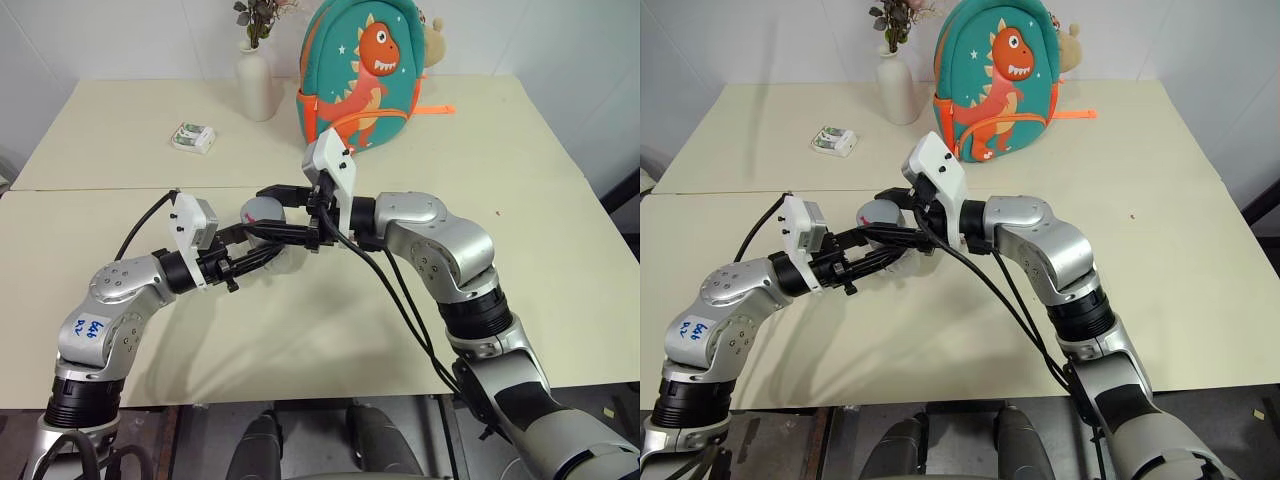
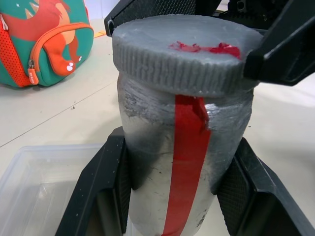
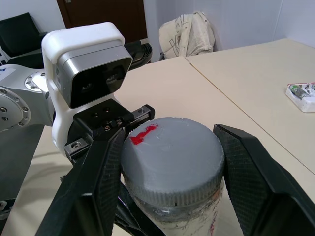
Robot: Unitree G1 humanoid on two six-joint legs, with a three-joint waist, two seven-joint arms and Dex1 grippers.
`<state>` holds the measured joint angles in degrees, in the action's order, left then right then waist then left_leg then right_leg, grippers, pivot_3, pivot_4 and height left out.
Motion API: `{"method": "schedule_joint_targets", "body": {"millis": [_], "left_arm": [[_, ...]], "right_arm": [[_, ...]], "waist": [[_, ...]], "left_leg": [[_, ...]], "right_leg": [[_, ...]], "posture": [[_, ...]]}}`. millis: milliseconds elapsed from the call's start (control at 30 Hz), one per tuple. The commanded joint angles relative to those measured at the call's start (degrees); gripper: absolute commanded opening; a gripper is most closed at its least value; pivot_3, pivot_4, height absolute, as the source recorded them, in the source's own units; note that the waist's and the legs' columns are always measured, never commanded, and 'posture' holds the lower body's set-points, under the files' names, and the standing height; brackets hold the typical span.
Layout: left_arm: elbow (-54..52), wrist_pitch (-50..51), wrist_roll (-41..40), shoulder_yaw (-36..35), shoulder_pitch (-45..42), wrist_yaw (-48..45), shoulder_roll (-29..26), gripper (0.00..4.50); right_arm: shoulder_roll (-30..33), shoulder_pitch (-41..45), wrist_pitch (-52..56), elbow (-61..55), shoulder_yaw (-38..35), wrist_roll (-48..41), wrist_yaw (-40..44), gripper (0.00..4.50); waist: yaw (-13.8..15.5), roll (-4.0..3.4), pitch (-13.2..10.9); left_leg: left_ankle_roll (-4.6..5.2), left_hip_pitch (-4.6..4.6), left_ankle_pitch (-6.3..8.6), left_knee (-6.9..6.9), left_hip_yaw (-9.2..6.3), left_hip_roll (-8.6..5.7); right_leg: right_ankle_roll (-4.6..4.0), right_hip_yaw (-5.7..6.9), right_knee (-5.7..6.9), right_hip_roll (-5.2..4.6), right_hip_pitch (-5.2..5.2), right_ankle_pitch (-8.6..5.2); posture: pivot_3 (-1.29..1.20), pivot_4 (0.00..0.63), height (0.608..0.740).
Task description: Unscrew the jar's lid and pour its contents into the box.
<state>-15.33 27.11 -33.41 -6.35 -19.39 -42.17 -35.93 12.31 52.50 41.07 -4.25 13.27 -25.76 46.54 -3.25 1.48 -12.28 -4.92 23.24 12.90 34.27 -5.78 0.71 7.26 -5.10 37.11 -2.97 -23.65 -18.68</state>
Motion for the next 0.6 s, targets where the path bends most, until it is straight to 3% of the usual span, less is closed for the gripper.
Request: {"method": "schedule_joint_targets", "body": {"millis": [33, 300, 600], "left_arm": [[-1.43, -0.37, -1.95, -0.77, -2.2, -2.23, 0.36, 1.91], [0.34, 3.02, -7.41, 2.5, -6.44, -21.49, -4.56, 1.91], [1.68, 1.54, -6.3, 1.46, -7.35, -24.61, -4.15, 1.91]], "right_arm": [[1.56, 1.53, -4.3, -0.21, -0.45, -1.28, 6.57, 2.54], [8.16, 9.33, -13.88, 13.72, 0.31, -3.65, 34.63, 2.54], [8.47, 12.9, -16.84, 20.55, 0.74, -3.18, 42.64, 2.54]], "waist": [[0.06, 0.0, 0.0], [-0.34, -0.01, -0.01], [-0.23, -0.02, -0.01]], "left_leg": [[0.0, 0.0, 0.0, 0.0, 0.0, 0.0], [0.0, -0.03, 0.0, 0.07, 0.01, 0.11], [0.0, -0.04, 0.0, 0.11, 0.0, 0.22]], "right_leg": [[0.0, 0.0, 0.0, 0.0, 0.0, 0.0], [-0.03, 0.0, 0.01, 0.19, 0.05, 0.02], [-0.09, -0.03, 0.07, 0.29, 0.03, 0.03]], "posture": [[0.0, 0.15, 0.74], [0.0, 0.15, 0.74], [0.0, 0.15, 0.74]]}}
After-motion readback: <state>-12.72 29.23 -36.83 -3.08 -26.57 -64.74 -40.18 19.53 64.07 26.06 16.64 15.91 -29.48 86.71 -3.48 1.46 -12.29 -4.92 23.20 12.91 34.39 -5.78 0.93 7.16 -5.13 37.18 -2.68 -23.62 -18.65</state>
